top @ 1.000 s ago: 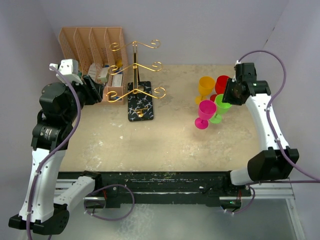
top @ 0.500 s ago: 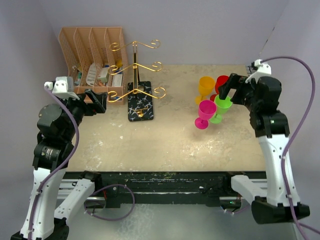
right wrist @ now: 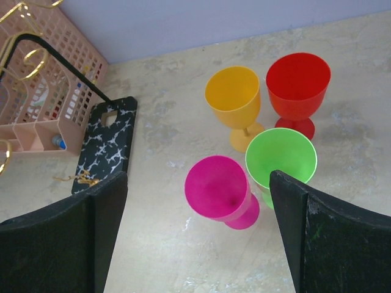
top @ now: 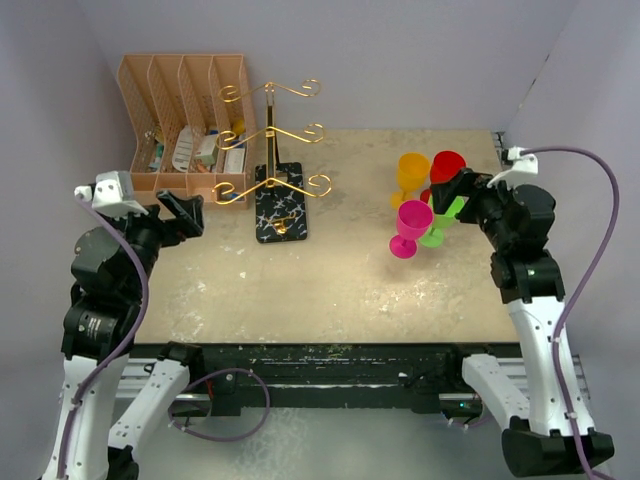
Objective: Take the wine glass off the wine glass rack
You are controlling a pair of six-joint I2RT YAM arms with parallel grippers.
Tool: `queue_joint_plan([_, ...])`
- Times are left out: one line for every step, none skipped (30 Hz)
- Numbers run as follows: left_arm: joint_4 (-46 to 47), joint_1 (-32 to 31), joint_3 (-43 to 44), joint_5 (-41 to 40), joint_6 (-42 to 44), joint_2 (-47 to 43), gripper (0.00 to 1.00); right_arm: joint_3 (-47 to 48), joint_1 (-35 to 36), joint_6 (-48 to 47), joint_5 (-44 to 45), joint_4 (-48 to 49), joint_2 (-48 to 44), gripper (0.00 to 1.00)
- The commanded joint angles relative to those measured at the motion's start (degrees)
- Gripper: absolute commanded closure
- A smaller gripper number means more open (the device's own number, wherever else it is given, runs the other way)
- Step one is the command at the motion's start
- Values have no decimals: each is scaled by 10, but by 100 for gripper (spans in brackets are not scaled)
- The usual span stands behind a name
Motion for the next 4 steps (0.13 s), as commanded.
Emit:
queue_joint_plan([0, -2, -2, -13, -11, -11, 1, -7, -1, -7, -39, 74, -33, 0])
queue_joint_plan([-1, -2, -2, -17, -11, -14, 1, -10, -1, -5, -45, 80, -35, 0])
queue_joint_plan([-1, -2, -3, -19, -11, -18, 1, -11, -1, -4, -48, 83, -37, 0])
queue_joint_plan([0, -2, -5, -22, -11, -22, 1, -9, -1, -6, -44, 81, -38, 0])
